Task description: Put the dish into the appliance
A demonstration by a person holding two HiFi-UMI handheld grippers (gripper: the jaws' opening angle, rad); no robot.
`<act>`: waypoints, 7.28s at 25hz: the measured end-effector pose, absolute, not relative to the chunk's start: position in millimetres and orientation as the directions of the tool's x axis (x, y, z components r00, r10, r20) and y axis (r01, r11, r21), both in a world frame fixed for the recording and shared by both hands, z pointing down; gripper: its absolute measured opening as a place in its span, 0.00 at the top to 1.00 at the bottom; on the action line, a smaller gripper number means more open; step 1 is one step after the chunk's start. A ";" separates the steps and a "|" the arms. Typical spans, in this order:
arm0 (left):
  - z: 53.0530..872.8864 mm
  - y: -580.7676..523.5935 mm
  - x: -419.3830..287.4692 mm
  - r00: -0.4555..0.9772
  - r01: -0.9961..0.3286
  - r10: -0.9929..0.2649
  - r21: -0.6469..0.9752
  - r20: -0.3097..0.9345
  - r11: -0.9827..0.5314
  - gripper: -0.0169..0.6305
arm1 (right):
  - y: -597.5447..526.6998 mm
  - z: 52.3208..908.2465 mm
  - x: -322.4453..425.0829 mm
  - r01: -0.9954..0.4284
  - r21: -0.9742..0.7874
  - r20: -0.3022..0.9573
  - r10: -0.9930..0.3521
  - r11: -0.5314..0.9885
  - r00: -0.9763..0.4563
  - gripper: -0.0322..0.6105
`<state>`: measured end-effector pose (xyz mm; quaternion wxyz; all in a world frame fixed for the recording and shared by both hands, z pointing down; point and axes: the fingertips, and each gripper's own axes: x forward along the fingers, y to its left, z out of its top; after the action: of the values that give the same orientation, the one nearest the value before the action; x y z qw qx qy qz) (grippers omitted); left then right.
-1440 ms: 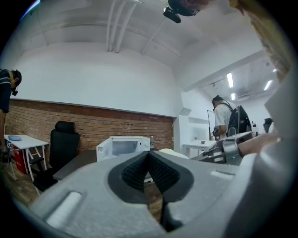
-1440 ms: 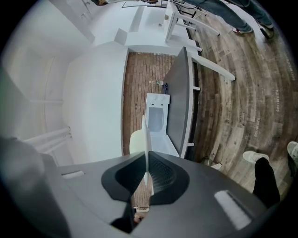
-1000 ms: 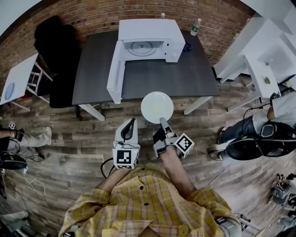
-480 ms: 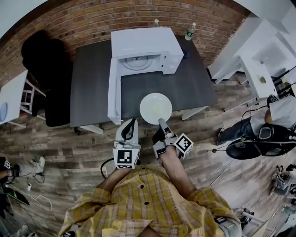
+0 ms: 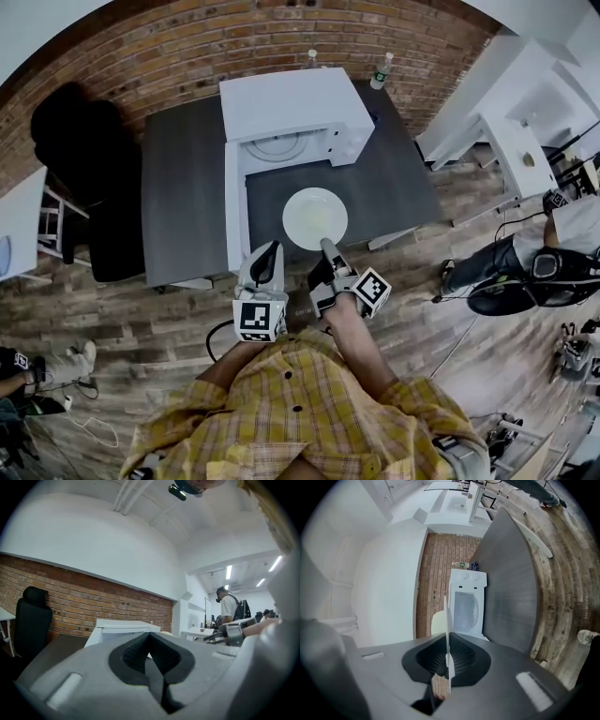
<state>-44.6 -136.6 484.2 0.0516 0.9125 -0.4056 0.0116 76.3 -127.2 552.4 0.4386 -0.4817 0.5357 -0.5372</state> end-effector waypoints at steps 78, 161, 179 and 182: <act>516.6 -298.5 11.8 0.472 -0.881 -0.871 0.110 0.134 -0.460 0.98 | -427.5 719.9 137.6 -0.003 -0.986 0.156 -0.933 -0.164 -0.324 0.93; 515.8 -261.3 4.0 0.547 -0.835 -0.826 0.165 0.139 -0.525 0.98 | -372.1 692.5 103.3 -0.045 -0.991 0.132 -0.910 -0.125 -0.392 0.97; 517.8 -236.0 8.6 0.583 -0.810 -0.800 0.177 0.140 -0.559 0.98 | -297.2 605.6 84.2 -0.390 -0.902 0.048 -0.851 0.188 -0.523 0.95; 517.3 -234.8 8.3 0.586 -0.808 -0.798 0.177 0.141 -0.562 0.98 | -285.4 594.4 83.4 -0.471 -0.849 0.057 -0.845 0.239 -0.532 0.95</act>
<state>8.3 -234.8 517.3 0.1119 0.8835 -0.4543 0.0225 83.4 -285.4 594.4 0.2132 -0.4341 0.7578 -0.4381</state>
